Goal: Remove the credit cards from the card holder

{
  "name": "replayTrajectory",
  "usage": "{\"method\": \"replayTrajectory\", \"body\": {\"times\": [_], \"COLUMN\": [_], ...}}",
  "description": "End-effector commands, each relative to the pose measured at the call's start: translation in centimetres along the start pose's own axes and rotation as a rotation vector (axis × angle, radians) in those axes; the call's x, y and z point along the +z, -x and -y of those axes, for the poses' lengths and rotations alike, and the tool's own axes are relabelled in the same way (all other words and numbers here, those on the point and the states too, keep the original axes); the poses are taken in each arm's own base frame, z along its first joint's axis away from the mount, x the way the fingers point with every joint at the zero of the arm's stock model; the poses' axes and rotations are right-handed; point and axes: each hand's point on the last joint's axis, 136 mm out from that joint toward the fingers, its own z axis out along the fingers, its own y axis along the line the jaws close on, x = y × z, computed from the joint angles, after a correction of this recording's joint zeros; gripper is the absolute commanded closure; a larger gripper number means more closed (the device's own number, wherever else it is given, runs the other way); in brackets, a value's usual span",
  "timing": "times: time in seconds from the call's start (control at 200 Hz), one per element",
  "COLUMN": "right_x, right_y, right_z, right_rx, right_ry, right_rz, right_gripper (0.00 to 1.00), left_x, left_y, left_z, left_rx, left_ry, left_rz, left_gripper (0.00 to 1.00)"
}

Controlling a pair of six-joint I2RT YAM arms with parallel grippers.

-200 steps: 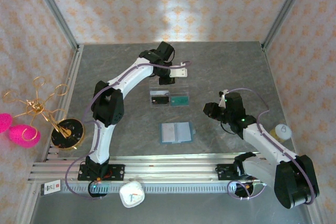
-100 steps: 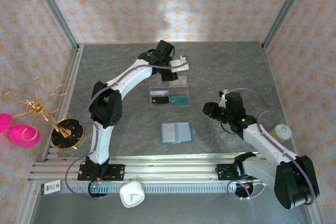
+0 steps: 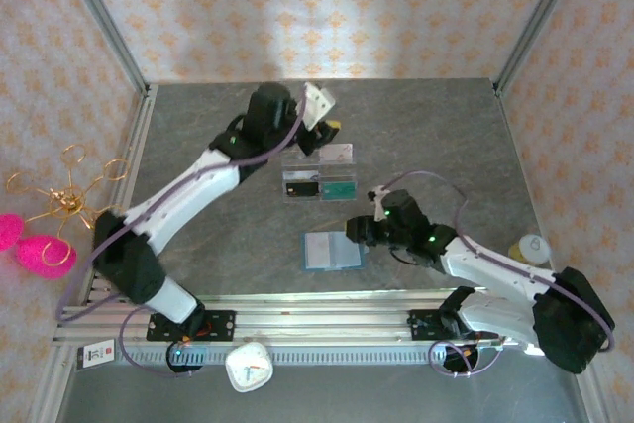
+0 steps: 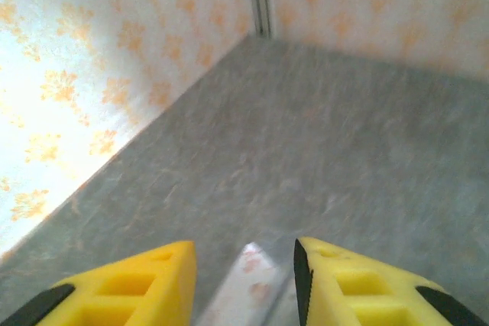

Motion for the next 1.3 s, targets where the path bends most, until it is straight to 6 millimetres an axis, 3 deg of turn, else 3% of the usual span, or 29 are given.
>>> {"method": "replayTrajectory", "body": {"times": [0.0, 0.21, 0.33, 0.435, 0.566, 0.756, 0.901, 1.036, 1.291], "right_x": [0.8, 3.5, 5.1, 6.4, 7.4, 8.5, 8.8, 8.4, 5.8], "right_y": [1.6, -0.5, -1.4, -2.3, -3.3, -5.3, -6.0, -5.3, -2.9], "right_z": [-1.6, -3.8, -4.2, -4.8, -4.2, -2.1, -1.5, -3.0, -6.4], "right_rx": [-0.134, -0.317, -0.366, -0.422, -0.449, -0.450, -0.418, -0.324, -0.094], "right_ry": [-0.085, -0.182, -0.217, -0.260, -0.333, -0.409, -0.409, -0.312, -0.059], "right_rz": [0.066, 0.017, -0.015, -0.042, -0.074, -0.144, -0.150, -0.075, 0.110], "right_gripper": [0.54, 0.54, 0.54, 0.53, 0.53, 0.59, 0.78, 1.00, 1.00], "left_x": [-1.3, -6.0, -8.3, -9.7, -10.0, -9.9, -9.3, -8.5, -6.3], "left_y": [-2.0, -10.3, -14.3, -16.8, -19.5, -21.6, -22.2, -23.0, -24.2], "left_z": [1.5, 3.4, 3.3, 3.3, 3.8, 4.2, 5.3, 7.0, 11.0], "left_rx": [-0.276, -0.680, -0.817, -0.886, -0.931, -0.960, -0.935, -0.926, -0.928], "left_ry": [0.053, 0.070, 0.145, 0.189, 0.206, 0.208, 0.171, 0.130, 0.026], "left_rz": [0.101, 0.113, 0.083, 0.072, 0.034, 0.009, -0.041, -0.091, -0.157], "left_gripper": [0.61, 0.64, 0.63, 0.64, 0.64, 0.66, 0.67, 0.75, 1.00]}}
